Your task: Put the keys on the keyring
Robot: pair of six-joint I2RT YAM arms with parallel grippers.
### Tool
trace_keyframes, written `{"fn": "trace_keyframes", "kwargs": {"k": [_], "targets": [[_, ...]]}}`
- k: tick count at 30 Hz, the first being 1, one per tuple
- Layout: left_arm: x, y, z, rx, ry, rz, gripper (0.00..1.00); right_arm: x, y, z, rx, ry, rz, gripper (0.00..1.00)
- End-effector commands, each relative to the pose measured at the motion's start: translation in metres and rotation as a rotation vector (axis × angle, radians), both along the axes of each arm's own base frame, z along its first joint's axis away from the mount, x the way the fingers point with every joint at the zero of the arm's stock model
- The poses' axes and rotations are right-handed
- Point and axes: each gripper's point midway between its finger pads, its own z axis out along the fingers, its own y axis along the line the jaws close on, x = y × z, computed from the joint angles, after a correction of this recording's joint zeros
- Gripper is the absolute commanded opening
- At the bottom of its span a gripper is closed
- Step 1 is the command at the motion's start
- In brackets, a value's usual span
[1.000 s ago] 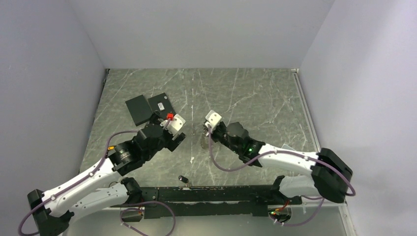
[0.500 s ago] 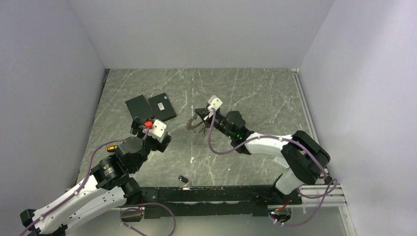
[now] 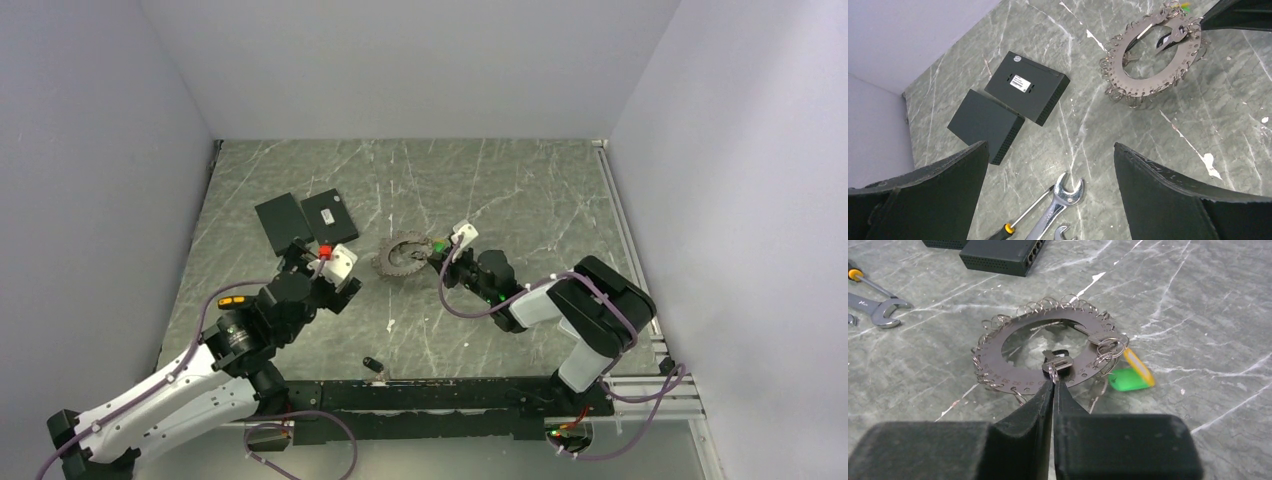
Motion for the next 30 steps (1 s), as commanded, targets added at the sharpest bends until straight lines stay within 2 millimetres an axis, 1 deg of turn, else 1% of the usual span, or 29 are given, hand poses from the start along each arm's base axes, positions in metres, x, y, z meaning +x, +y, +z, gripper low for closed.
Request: {"fn": "trace_keyframes", "kwargs": {"k": [1,2,5,6,7,8,12,14,17,19,20,21,23,25,27,29,30], "targets": [[0.0,-0.003,0.021,-0.074,-0.039,0.001,0.99,0.008,0.0,0.029,0.033,-0.073,-0.022,0.11],[0.001,-0.002,0.021,-0.075,-0.038,0.005,1.0,0.009,-0.001,0.03,0.03,-0.077,-0.031,0.19],[0.001,-0.003,0.02,-0.075,-0.029,0.008,0.99,0.014,-0.008,0.033,0.026,-0.079,-0.081,0.54],[0.001,-0.003,0.019,-0.073,-0.026,0.008,1.0,0.014,-0.01,0.037,0.029,-0.083,-0.091,0.87],[0.001,-0.003,0.019,-0.071,-0.025,0.008,1.0,0.014,-0.013,0.037,0.019,-0.08,-0.1,0.98],[0.002,-0.003,0.017,-0.068,-0.024,0.011,0.99,0.014,-0.015,0.039,0.017,-0.077,-0.107,1.0],[0.003,-0.004,0.017,-0.072,-0.02,0.022,0.99,0.012,-0.028,0.05,0.012,-0.08,-0.162,1.0],[0.004,-0.003,0.017,-0.075,-0.018,0.036,0.99,0.009,-0.032,0.065,0.027,-0.105,-0.168,1.0],[0.007,-0.001,0.018,-0.093,-0.021,0.065,1.0,0.007,-0.036,0.095,0.036,-0.144,-0.168,1.0],[0.009,0.0,0.02,-0.105,-0.022,0.085,0.99,0.007,-0.039,0.121,0.059,-0.169,-0.186,1.0],[0.009,0.0,0.02,-0.111,-0.021,0.091,0.99,0.009,-0.042,0.131,0.069,-0.164,-0.206,1.0],[0.01,0.0,0.02,-0.117,-0.018,0.1,0.99,0.01,-0.045,0.147,0.1,-0.161,-0.234,1.0],[0.01,0.003,0.021,-0.134,-0.014,0.124,0.99,0.011,-0.048,0.17,0.158,-0.134,-0.269,1.0],[0.01,0.005,0.023,-0.152,-0.002,0.146,0.99,0.004,-0.048,0.19,0.202,-0.106,-0.257,1.0],[0.01,0.006,0.023,-0.155,0.011,0.155,0.99,-0.004,-0.049,0.213,0.264,-0.124,-0.24,1.0],[0.009,0.005,0.023,-0.149,0.021,0.143,1.0,-0.009,-0.054,0.226,0.357,-0.134,-0.249,1.0],[0.008,0.004,0.023,-0.148,0.025,0.136,1.0,-0.011,-0.057,0.226,0.393,-0.135,-0.262,1.0]]}}
